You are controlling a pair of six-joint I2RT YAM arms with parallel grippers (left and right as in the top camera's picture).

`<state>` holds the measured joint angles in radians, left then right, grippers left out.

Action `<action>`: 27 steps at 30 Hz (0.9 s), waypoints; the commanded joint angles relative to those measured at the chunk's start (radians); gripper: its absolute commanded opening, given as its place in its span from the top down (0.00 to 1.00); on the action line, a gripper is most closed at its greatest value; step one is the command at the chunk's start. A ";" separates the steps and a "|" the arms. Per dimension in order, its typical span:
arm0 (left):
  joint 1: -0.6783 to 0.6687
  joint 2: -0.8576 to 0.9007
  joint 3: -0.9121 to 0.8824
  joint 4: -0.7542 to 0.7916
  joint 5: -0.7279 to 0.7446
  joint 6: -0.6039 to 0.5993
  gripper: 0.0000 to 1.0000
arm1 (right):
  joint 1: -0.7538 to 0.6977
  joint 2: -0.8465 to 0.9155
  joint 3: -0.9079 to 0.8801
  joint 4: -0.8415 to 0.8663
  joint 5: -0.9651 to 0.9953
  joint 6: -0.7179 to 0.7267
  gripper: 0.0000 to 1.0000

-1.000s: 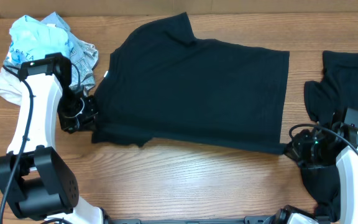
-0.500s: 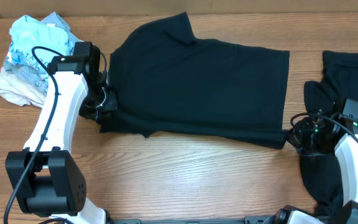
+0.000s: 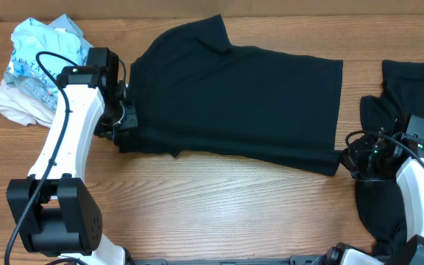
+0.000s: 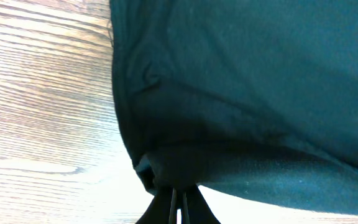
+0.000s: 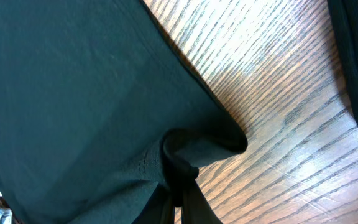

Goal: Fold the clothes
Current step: 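Fold the bottom hem upward toward the collar with both grippers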

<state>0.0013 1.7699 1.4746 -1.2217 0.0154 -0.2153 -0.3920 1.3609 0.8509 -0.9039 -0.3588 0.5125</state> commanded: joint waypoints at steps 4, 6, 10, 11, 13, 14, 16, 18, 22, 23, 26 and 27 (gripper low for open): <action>-0.002 -0.019 0.013 0.004 0.042 -0.040 0.96 | -0.001 0.005 0.020 0.011 0.021 0.008 0.96; -0.002 -0.019 0.013 0.006 0.041 -0.040 0.96 | -0.001 0.005 0.020 0.024 0.021 0.008 0.96; -0.002 -0.019 0.013 0.048 0.018 -0.012 0.96 | -0.001 0.005 0.020 0.090 0.009 -0.056 0.96; -0.002 -0.019 0.013 0.071 0.010 -0.003 0.96 | -0.001 0.005 0.020 0.106 0.003 -0.082 0.96; -0.002 -0.019 0.013 0.124 0.009 0.014 0.96 | -0.001 0.005 0.020 0.133 -0.002 -0.126 0.96; -0.002 -0.019 0.013 0.151 0.010 0.015 0.96 | -0.001 0.005 0.020 0.142 0.003 -0.129 0.96; -0.002 -0.019 0.013 0.204 0.013 0.037 0.96 | -0.001 0.005 0.020 0.159 0.010 -0.127 0.96; -0.002 -0.019 0.013 0.254 0.016 0.068 0.96 | -0.001 0.005 0.020 0.174 0.010 -0.124 0.96; -0.003 -0.018 0.012 0.321 0.019 0.086 0.96 | -0.001 0.006 0.020 0.208 0.021 -0.117 0.96; -0.003 -0.015 0.012 0.331 0.018 0.087 0.96 | -0.001 0.007 0.020 0.220 0.021 -0.117 0.96; -0.003 -0.005 0.012 0.350 0.017 0.113 0.96 | -0.001 0.019 0.020 0.245 0.024 -0.117 0.96; -0.003 0.003 0.011 0.352 0.012 0.120 0.96 | -0.001 0.027 0.020 0.249 0.023 -0.117 0.96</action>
<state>-0.0006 1.7699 1.4746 -0.8810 0.0509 -0.1448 -0.3912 1.3666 0.8509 -0.6701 -0.3668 0.4061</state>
